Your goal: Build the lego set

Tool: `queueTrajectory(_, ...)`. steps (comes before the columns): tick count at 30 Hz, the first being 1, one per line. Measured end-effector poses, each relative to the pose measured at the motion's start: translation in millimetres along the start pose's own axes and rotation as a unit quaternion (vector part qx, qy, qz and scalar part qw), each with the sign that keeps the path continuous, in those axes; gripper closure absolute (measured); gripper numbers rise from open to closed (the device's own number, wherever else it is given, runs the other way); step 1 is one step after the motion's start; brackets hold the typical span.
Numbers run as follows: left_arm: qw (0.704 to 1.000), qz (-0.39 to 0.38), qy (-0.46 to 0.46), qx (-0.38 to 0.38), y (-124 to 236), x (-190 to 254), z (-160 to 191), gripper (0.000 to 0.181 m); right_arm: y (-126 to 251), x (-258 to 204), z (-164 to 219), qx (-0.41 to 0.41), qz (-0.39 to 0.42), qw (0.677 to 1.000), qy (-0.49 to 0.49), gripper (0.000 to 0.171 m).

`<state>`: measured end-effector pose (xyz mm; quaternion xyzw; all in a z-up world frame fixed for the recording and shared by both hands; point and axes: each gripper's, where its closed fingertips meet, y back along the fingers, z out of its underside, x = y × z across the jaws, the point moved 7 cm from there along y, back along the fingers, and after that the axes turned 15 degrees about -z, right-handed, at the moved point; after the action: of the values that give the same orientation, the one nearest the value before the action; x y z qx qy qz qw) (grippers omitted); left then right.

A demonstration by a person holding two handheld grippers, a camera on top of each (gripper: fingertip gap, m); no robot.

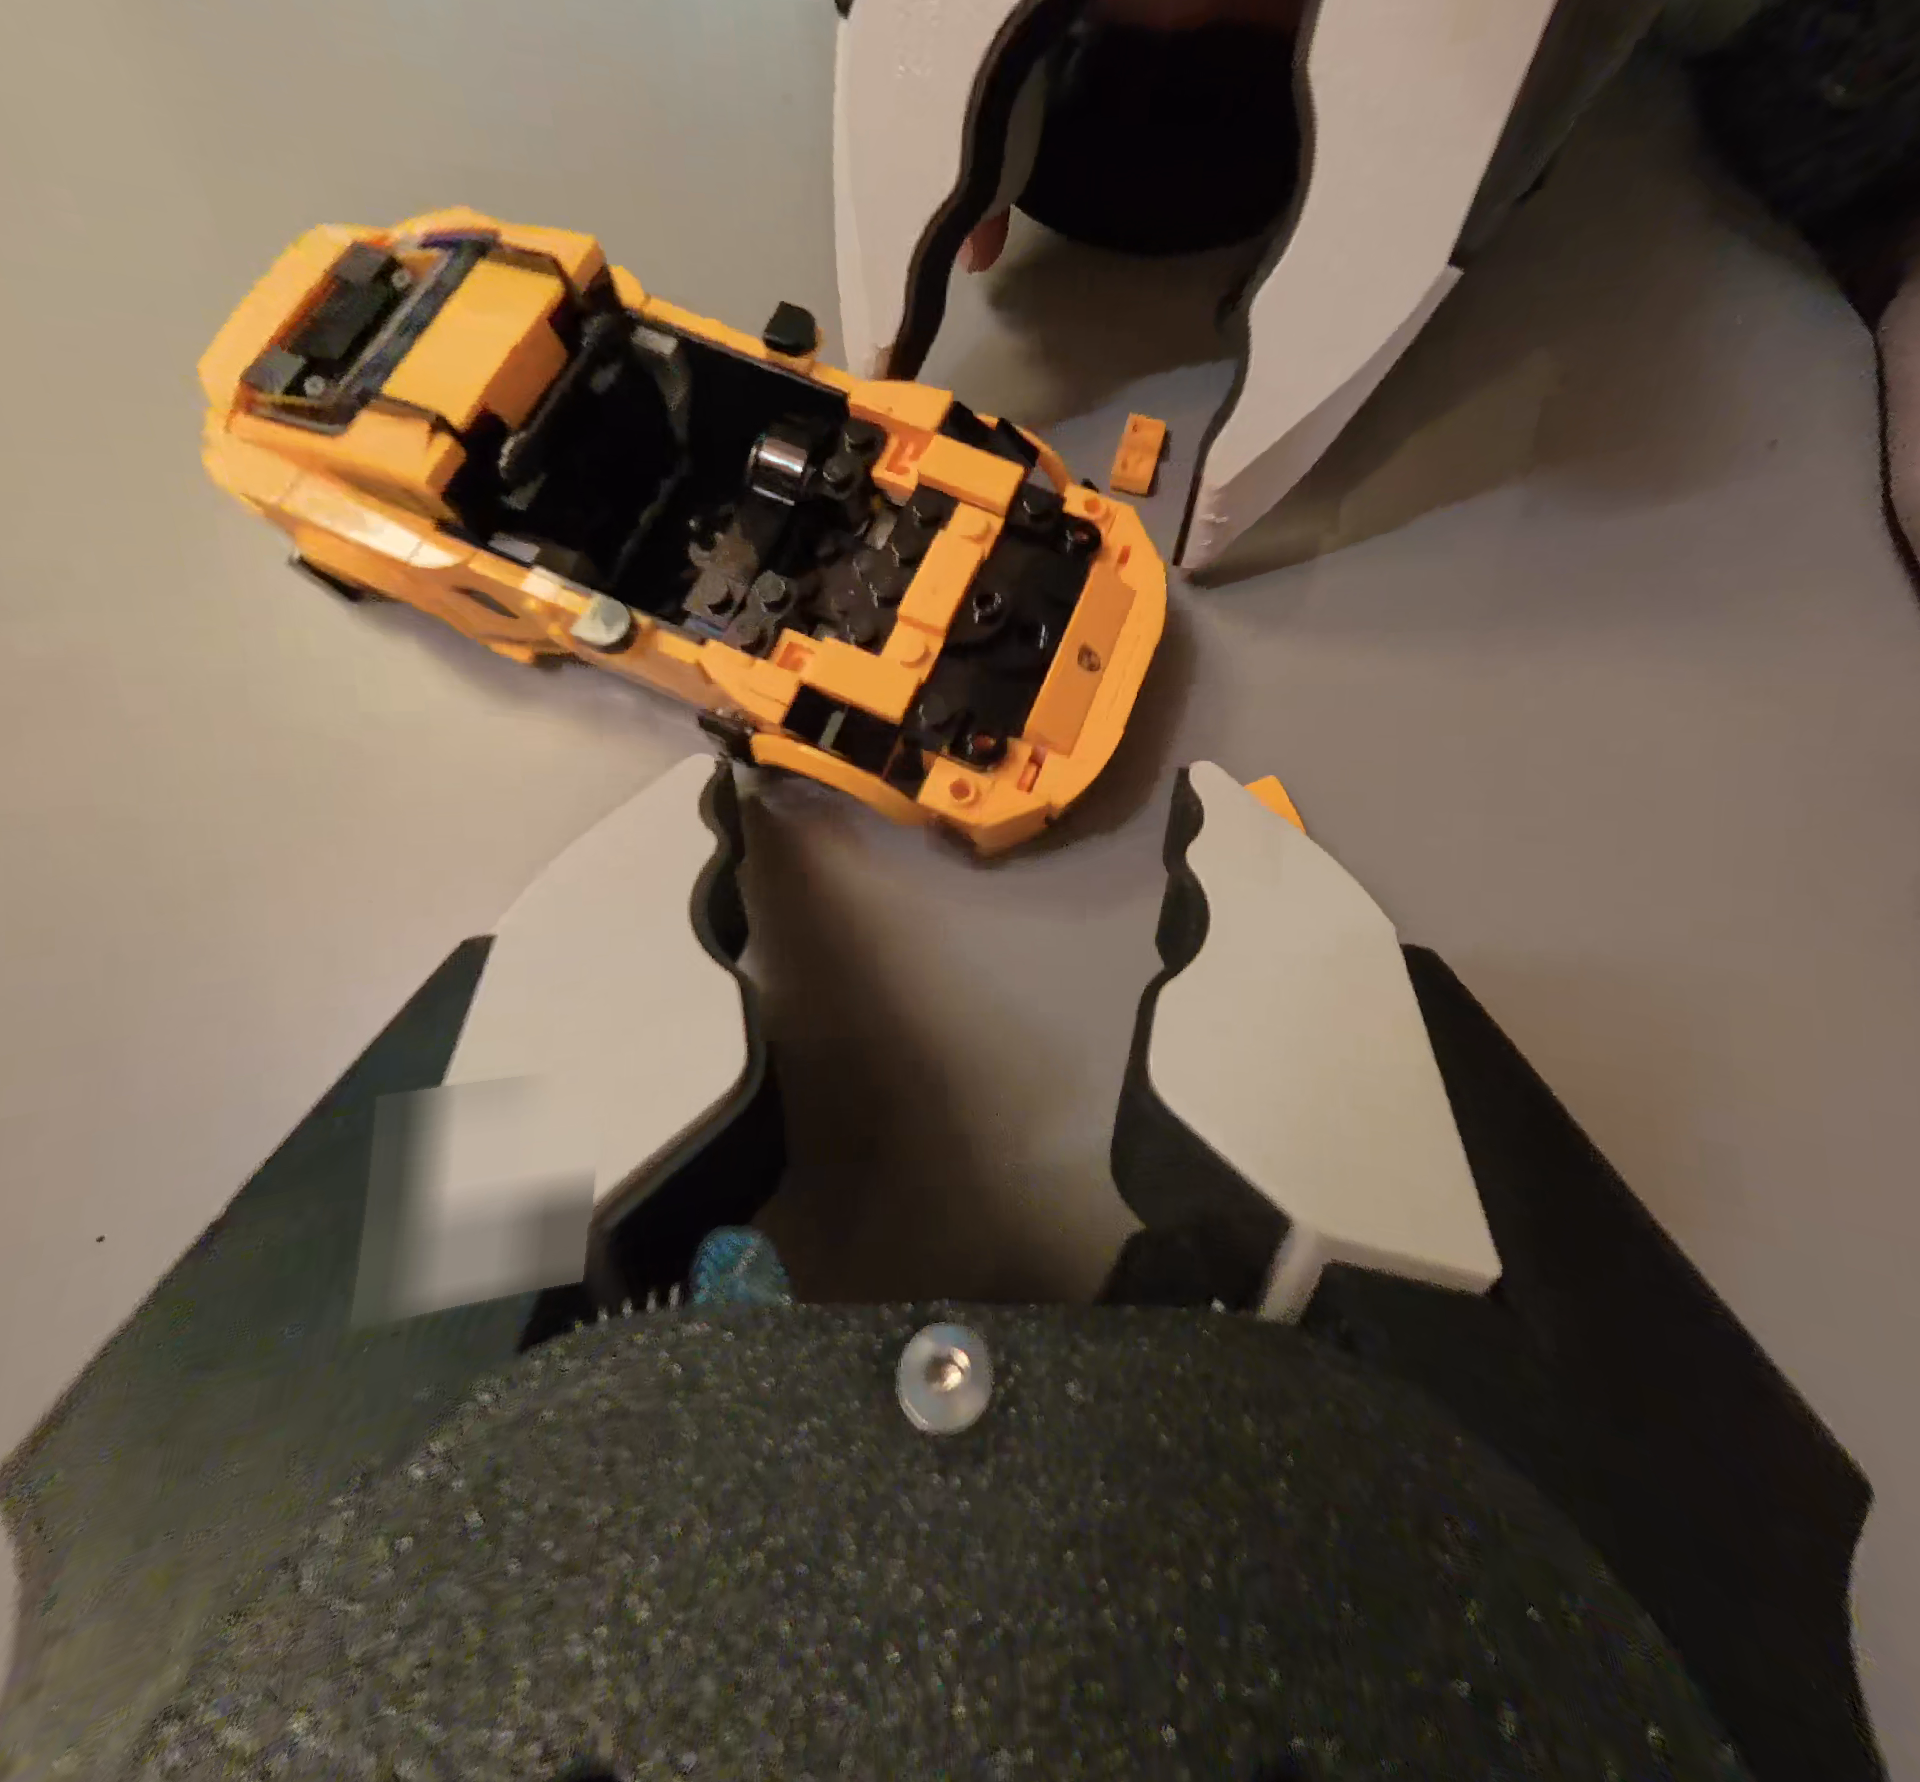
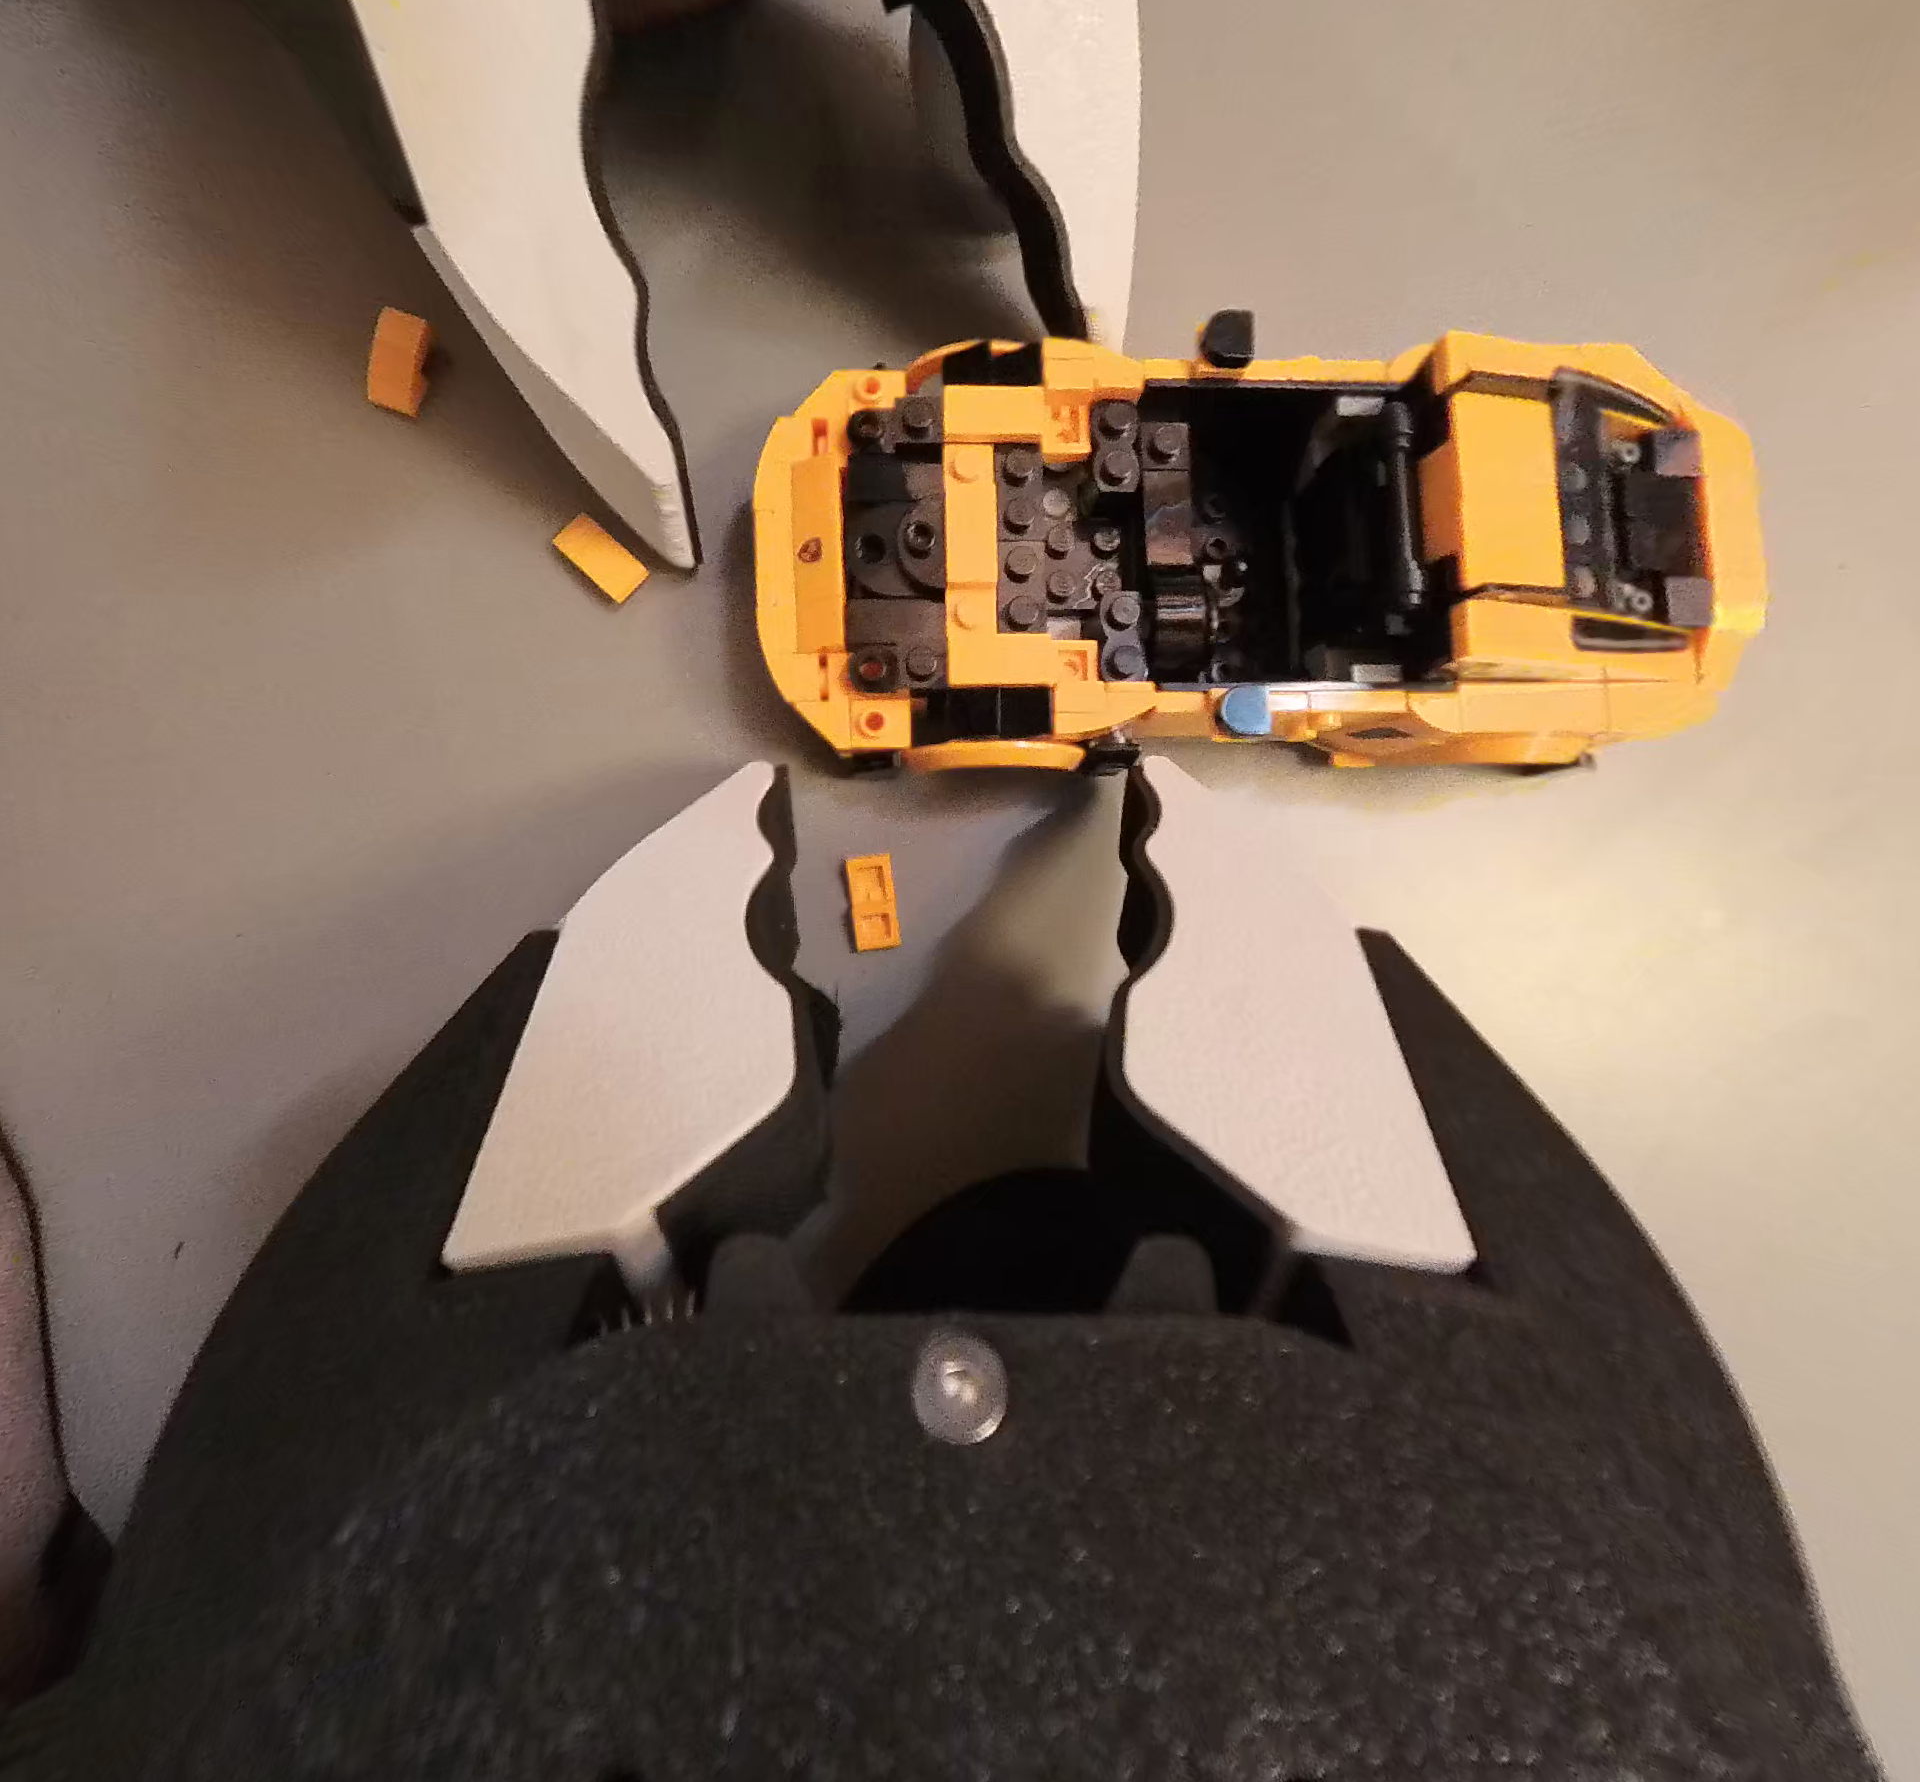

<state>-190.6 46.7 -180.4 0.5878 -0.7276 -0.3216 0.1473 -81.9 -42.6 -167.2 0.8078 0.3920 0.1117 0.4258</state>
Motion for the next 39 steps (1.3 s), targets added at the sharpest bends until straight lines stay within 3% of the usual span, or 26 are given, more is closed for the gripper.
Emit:
queueTrajectory(8, 1.000, -0.018, 0.009, 0.003, -1.1, -8.3, -0.2, 0.102, 19.3, 18.2, 4.9, 0.013, -0.037, 0.999, -0.003, 0.095)
queueTrajectory(12, 1.000, -0.011, -0.003, 0.000, -3.0, -6.8, -0.8, 0.108, 48.0, 62.3, -2.1, 0.074, -0.057, 0.995, 0.030, 0.089)
queueTrajectory(14, 1.000, -0.010, -0.005, -0.001, -3.6, -5.6, -1.3, 0.108, 52.9, 92.3, -5.3, 0.077, -0.099, 0.991, 0.045, 0.080)
queueTrajectory(17, 1.000, -0.012, -0.002, -0.004, -4.9, -3.9, -2.3, 0.101, 30.5, 120.6, -10.3, 0.037, -0.211, 0.976, 0.046, 0.065)
queueTrajectory(21, 1.000, -0.016, 0.015, -0.011, -7.9, -4.5, -3.9, 0.103, 8.5, 119.7, -20.5, 0.015, -0.287, 0.954, 0.085, 0.064)
queueTrajectory(28, 1.000, 0.000, -0.001, -0.010, -9.7, -1.8, -6.1, 0.105, 2.9, 118.8, -21.7, -0.002, -0.257, 0.957, 0.132, 0.070)
queueTrajectory(39, 1.000, -0.003, 0.003, -0.009, -9.9, -2.1, -5.5, 0.106, 2.2, 115.8, -20.6, -0.007, -0.240, 0.963, 0.123, 0.068)
